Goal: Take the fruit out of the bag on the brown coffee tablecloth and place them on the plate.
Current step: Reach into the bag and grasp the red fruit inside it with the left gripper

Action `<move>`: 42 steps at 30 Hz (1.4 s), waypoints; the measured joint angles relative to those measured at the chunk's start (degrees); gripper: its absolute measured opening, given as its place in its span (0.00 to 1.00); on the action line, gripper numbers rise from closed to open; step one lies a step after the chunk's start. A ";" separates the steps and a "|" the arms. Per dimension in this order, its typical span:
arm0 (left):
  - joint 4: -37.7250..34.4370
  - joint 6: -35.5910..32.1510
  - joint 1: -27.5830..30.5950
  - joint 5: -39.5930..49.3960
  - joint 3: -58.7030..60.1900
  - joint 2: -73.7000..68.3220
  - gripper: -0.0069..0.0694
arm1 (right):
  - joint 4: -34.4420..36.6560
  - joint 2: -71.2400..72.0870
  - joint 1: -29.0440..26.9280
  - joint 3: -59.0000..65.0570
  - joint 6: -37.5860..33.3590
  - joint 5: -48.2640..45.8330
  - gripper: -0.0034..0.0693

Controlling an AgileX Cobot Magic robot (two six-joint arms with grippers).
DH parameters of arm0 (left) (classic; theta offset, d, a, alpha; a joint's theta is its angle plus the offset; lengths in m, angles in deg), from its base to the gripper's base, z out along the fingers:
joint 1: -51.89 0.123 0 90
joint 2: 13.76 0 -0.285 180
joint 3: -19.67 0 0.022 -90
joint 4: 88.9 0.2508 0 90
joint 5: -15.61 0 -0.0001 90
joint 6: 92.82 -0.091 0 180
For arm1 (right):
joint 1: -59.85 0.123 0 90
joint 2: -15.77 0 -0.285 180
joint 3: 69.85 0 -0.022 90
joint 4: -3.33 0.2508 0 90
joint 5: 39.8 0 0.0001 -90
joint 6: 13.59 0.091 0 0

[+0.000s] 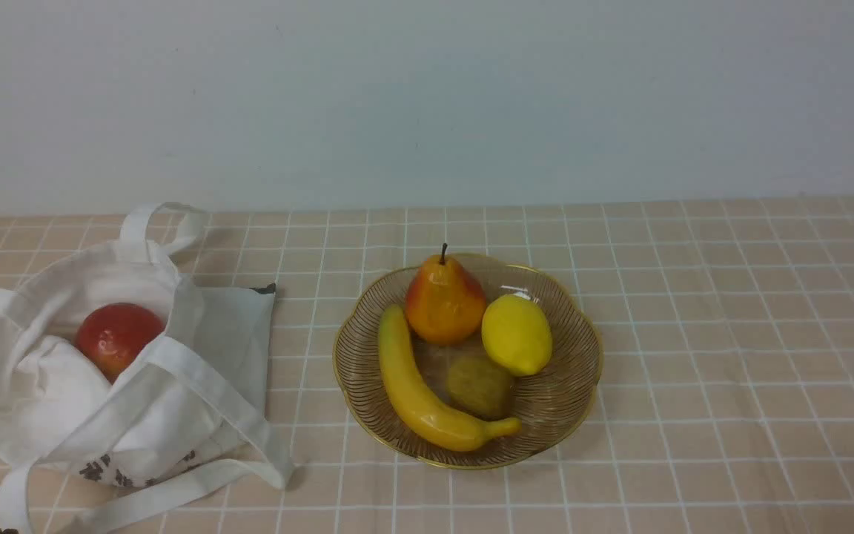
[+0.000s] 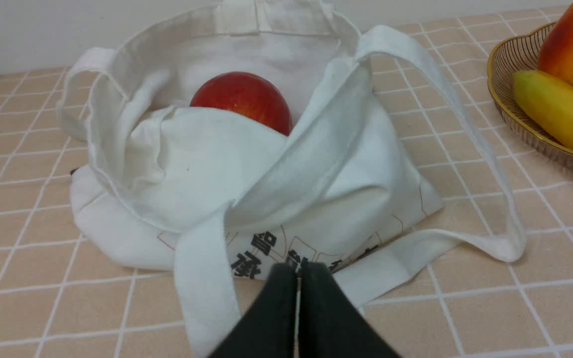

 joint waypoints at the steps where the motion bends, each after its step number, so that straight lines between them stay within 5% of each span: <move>1: 0.00 0.00 0.00 0.00 0.00 0.00 0.08 | 0.00 0.00 0.00 0.00 0.00 0.00 0.03; 32: 0.99 -1.04 0.00 -1.74 0.07 0.00 0.08 | 0.00 0.00 0.00 0.00 -0.05 0.00 0.03; 42: -25.71 10.96 0.00 -9.18 0.07 0.00 0.08 | 0.00 0.00 0.00 0.00 -0.11 0.00 0.03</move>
